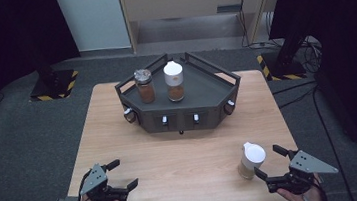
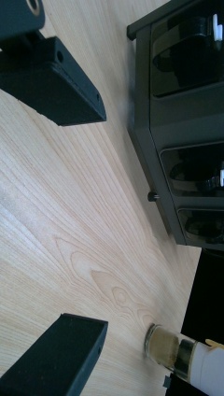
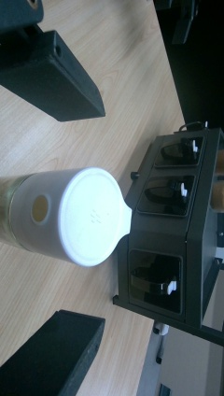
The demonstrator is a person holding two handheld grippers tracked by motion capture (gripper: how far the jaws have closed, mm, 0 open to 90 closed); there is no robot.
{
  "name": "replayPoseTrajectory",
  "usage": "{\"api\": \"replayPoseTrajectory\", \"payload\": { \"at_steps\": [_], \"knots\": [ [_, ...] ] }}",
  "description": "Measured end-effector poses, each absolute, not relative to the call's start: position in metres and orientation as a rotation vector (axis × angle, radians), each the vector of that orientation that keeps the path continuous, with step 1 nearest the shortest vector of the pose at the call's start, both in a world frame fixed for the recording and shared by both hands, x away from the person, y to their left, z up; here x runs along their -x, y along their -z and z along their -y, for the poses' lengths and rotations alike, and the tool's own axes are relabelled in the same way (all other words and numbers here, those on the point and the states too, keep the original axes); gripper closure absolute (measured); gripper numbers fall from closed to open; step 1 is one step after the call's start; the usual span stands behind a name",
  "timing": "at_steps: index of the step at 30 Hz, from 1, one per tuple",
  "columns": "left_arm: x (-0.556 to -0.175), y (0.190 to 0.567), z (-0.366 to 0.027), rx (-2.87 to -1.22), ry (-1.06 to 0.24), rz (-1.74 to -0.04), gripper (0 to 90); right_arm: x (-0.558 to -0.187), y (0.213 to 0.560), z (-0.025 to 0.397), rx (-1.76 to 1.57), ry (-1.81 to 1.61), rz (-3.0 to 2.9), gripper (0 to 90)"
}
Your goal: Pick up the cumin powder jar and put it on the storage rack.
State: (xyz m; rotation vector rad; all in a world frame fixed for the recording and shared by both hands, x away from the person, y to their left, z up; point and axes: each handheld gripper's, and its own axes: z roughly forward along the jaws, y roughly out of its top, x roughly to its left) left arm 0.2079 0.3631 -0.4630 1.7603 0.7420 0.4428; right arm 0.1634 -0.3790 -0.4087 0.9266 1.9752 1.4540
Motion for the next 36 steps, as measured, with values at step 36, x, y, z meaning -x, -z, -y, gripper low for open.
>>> {"api": "replayPoseTrajectory", "payload": {
  "at_steps": [36],
  "knots": [
    [-0.209, 0.463, -0.361, -1.771, -0.442, -0.737, 1.1, -0.198, 0.39, 0.347, -1.041, -1.346, -2.092, 5.6]
  ]
}}
